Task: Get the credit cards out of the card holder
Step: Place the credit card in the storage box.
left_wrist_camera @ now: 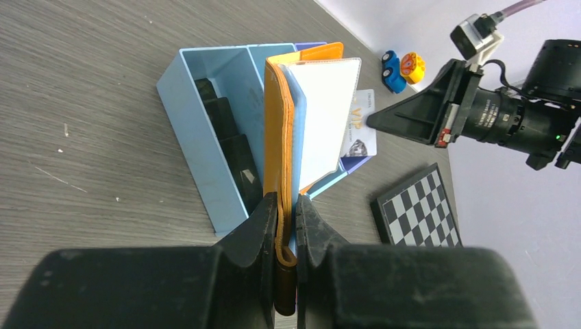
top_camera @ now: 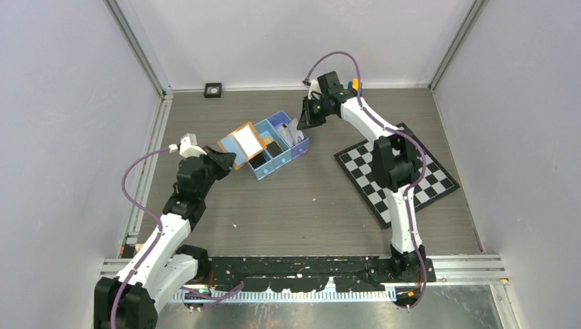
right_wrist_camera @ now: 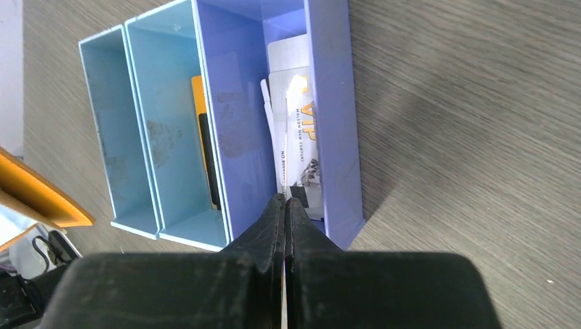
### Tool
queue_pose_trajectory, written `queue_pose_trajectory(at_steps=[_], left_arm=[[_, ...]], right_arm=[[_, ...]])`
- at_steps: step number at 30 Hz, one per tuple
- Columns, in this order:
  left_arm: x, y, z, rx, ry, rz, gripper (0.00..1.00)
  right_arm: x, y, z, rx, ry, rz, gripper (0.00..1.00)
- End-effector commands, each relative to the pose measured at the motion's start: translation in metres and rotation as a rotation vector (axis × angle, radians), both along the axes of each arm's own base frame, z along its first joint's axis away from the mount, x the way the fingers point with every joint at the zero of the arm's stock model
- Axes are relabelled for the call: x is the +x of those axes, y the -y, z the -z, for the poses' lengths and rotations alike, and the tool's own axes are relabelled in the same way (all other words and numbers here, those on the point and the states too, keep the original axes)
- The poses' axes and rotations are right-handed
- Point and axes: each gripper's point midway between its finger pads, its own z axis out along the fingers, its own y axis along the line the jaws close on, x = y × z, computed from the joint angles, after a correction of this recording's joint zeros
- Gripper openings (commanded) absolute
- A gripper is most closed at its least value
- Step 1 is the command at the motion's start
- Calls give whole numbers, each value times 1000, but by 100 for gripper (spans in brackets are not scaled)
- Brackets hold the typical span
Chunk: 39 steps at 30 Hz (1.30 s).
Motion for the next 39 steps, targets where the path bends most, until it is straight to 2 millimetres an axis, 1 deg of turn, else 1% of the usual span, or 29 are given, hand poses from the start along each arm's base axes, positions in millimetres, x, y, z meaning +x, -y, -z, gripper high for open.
queue_pose_trajectory(at_steps=[1,5,6,7,8,9,11,13,16,20,21,22,23,26,30,31,32,33,35,36,39], left_arm=[[7,-1,-29,-29,95,-14,0],[8,4,-29,-30,90,11,0],[8,4,-30,-30,92,14,0],[8,4,-30,-28,94,15,0],[7,6,-31,-29,96,29,0],[6,9,-32,-33,99,47,0],[6,13,-34,-39,107,70,0],[6,19,-35,-46,112,102,0],[7,31,-37,-72,122,159,0],[9,46,-40,-106,134,241,0],[9,50,-39,-112,134,260,0],[10,52,-40,-117,135,276,0],[10,55,-39,-123,133,291,0],[9,69,-46,-158,163,369,0],[7,90,-51,-217,178,501,0],[7,93,-52,-231,175,523,0],[7,97,-50,-244,166,544,0],[8,99,-50,-257,167,561,0],[9,106,-47,-285,160,597,0],[9,109,-49,-297,169,622,0],[8,120,-51,-329,172,686,0]], right_arm=[[-9,-14,-7,-37,16,-100,0],[-16,-28,-6,-23,5,-138,1],[-15,-30,-7,-24,7,-130,7],[-13,-28,-8,-30,10,-113,16],[-12,-27,-11,-34,14,-97,20],[-10,-24,-13,-43,22,-72,21],[-10,-19,-25,-47,50,-29,25],[-14,-15,-37,-42,80,0,31],[-26,-8,-53,-29,120,49,38],[-42,1,-69,14,160,132,46],[-49,4,-77,41,169,164,47],[-54,6,-77,58,170,182,47],[-61,7,-81,89,177,194,47],[-79,15,-77,136,172,251,47],[-96,29,-72,169,181,339,45],[-103,33,-63,167,178,352,45],[-107,36,-60,171,186,365,45],[-108,40,-58,176,202,379,45],[-108,43,-63,190,244,394,45],[-107,45,-63,187,255,399,45],[-105,47,-59,170,255,411,45]])
